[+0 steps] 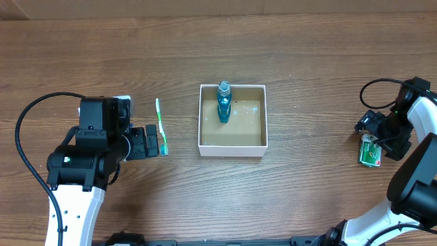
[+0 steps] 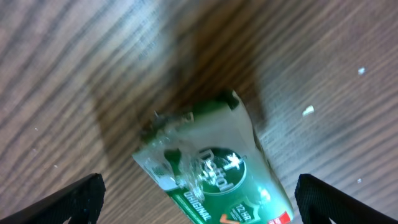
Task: Pack container
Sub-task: 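Move the right gripper to the green Dettol soap bar and grasp it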
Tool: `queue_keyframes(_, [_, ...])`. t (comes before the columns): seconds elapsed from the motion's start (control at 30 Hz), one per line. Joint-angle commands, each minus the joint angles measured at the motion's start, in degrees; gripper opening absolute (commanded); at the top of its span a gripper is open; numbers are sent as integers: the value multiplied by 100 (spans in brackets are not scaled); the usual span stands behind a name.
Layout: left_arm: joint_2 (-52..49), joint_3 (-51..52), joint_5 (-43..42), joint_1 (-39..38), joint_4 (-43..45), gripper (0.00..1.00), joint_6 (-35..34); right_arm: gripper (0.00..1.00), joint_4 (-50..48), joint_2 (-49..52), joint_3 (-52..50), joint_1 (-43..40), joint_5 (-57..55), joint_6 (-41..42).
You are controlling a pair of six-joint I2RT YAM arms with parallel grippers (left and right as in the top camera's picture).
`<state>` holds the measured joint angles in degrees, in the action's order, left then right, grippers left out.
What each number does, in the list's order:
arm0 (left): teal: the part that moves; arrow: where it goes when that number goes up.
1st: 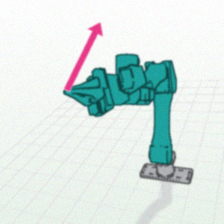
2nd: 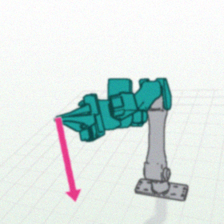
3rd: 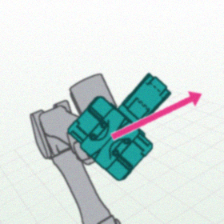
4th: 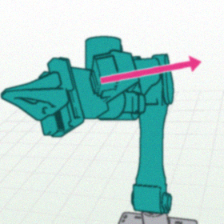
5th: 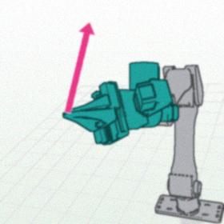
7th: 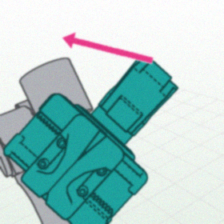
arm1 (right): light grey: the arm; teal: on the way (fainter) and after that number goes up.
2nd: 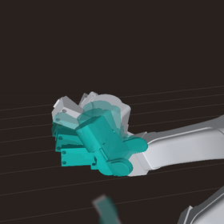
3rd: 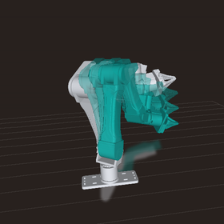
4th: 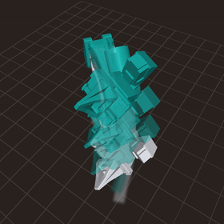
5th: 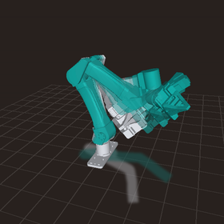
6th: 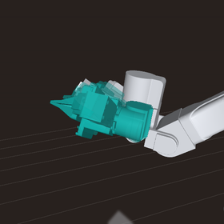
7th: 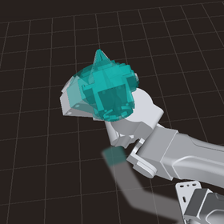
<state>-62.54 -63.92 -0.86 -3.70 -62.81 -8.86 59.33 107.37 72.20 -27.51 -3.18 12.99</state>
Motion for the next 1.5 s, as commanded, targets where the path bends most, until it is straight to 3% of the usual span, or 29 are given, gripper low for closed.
queue_keyframes(0.0, [0, -133, -20, 31, -39, 100, 52, 100, -122, 13, -24, -37, 144, -286])
queue_keyframes(0.2, [0, -133, -20, 31, -39, 100, 52, 100, -612, 13, -774, -37, 291, -428])
queue_keyframes(0.4, [0, -133, -20, 31, -39, 100, 52, 100, -739, 13, -850, -37, 396, -431])
queue_keyframes(0.63, [0, -133, -20, 31, -39, 100, 52, 79, -772, 13, -850, -37, 398, -426])
queue_keyframes(0.77, [0, -133, -20, 31, -39, 100, 52, 72, -772, 13, -850, -37, 398, -426])
queue_keyframes(0.9, [0, -133, -20, 31, -39, 100, 52, 54, -811, 13, -850, -37, 398, -417])
queue_keyframes(1.2, [0, -133, -20, 31, -39, 100, 52, 40, -885, 11, -817, -37, 505, -372])
queue_keyframes(1.23, [0, -133, -20, 31, -39, 100, 52, 38, -879, 13, -776, -37, 505, -280])
queue_keyframes(1.37, [0, -133, -20, 31, -37, 100, 52, 15, -529, 11, -310, -13, 857, -234])
queue_keyframes(1.47, [0, -133, -20, 31, -37, 100, 52, 14, 72, -63, 393, 131, 1255, -234])
